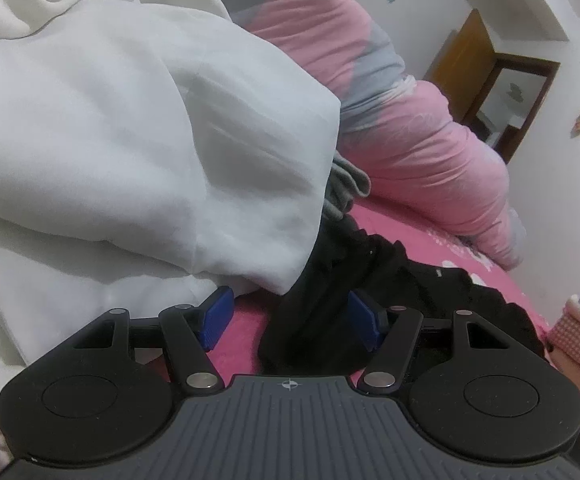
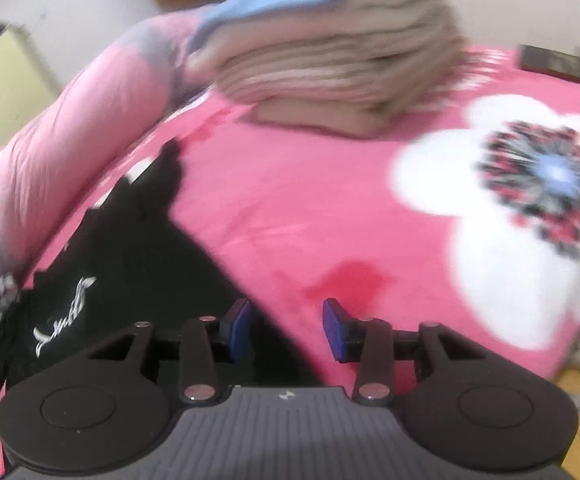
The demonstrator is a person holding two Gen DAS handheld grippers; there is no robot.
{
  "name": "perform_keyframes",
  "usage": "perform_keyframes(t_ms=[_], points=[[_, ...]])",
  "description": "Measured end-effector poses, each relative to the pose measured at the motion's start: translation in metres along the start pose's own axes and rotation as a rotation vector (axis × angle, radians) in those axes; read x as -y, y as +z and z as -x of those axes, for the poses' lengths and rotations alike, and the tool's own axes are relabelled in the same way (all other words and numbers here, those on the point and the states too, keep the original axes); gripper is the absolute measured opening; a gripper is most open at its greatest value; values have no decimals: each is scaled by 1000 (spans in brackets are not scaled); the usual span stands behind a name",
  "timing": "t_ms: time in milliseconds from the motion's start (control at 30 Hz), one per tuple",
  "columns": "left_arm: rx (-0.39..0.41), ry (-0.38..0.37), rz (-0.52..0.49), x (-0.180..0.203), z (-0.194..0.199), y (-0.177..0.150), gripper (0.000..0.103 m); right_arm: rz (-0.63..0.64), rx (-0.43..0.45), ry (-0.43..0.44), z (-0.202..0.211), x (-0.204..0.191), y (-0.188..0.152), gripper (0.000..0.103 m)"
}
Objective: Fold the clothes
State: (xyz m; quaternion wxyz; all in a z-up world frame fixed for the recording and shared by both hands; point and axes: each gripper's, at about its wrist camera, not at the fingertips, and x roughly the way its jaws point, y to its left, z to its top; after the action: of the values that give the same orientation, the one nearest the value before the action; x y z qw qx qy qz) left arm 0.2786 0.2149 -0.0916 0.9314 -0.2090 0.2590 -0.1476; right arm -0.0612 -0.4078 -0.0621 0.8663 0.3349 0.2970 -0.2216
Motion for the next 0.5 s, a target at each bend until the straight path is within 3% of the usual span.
perform_keyframes(t_ms=[100, 200, 333, 500], points=[[-5, 27, -52, 20, 15, -6, 64, -56, 25, 29, 9, 20, 4, 43], [-10, 54, -103, 39, 30, -11, 64, -32, 31, 84, 5, 21, 20, 43], [-14, 12, -142, 77, 61, -31, 64, 12, 16, 204, -20, 1, 47, 43], [-49, -12, -141, 110, 81, -55, 65, 49, -70, 340, -65, -32, 71, 43]])
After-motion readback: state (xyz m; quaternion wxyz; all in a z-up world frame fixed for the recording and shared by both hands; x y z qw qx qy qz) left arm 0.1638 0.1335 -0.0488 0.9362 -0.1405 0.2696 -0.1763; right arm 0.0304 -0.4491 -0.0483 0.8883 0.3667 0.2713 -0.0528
